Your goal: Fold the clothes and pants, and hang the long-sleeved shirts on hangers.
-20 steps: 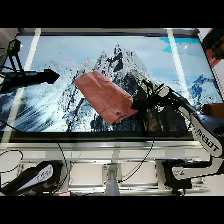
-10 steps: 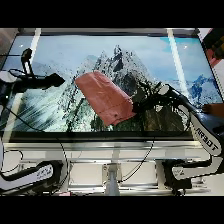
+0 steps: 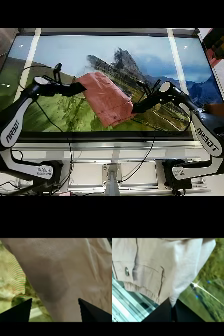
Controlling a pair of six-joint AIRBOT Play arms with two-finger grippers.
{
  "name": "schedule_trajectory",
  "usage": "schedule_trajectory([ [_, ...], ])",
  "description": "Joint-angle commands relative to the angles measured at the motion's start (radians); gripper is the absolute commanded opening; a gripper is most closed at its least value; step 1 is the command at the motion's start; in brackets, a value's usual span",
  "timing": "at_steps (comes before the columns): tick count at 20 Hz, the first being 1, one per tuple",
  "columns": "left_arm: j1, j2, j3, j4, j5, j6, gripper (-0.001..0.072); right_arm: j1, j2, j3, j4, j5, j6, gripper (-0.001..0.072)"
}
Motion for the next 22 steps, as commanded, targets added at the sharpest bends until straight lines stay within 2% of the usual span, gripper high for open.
schedule_trajectory([
  [1,-0.053,-0.057,0.0,-0.014,0.121,0.007,0.0654,0.001,0.001,0.002,0.003,0.015,-0.008,0.0021],
  [3,-0.069,-0.074,0.0,-0.024,0.159,0.007,0.0618,0.001,0.001,0.002,0.007,0.034,-0.01,0.0021],
  [7,-0.115,-0.086,0.001,-0.151,0.249,0.007,0.0019,0.001,0.042,0.002,0.008,0.104,-0.043,0.0021],
  [9,-0.123,-0.084,0.009,-0.213,0.264,0.007,0.002,-0.001,0.111,0.002,0.006,0.08,-0.053,0.0021],
  [12,-0.112,-0.021,0.019,-0.196,0.252,0.029,0.0019,-0.025,0.249,0.002,-0.002,-0.027,-0.05,0.002],
  [16,-0.088,0.214,0.018,0.007,0.228,0.033,0.0019,-0.12,0.433,0.002,-0.069,-0.249,0.03,0.002],
  [18,-0.089,0.36,0.018,0.067,0.15,0.032,0.0019,-0.165,0.501,0.002,-0.077,-0.327,0.046,0.002],
  [19,-0.09,0.426,0.018,0.089,0.092,0.015,0.0019,-0.175,0.527,0.002,-0.077,-0.365,0.046,0.002],
  [20,-0.095,0.49,0.018,0.123,0.028,-0.043,0.0019,-0.177,0.545,0.002,-0.076,-0.399,0.046,0.002],
  [22,-0.106,0.593,0.018,0.24,-0.096,-0.226,0.0019,-0.17,0.566,0.002,-0.063,-0.441,0.061,0.002],
])
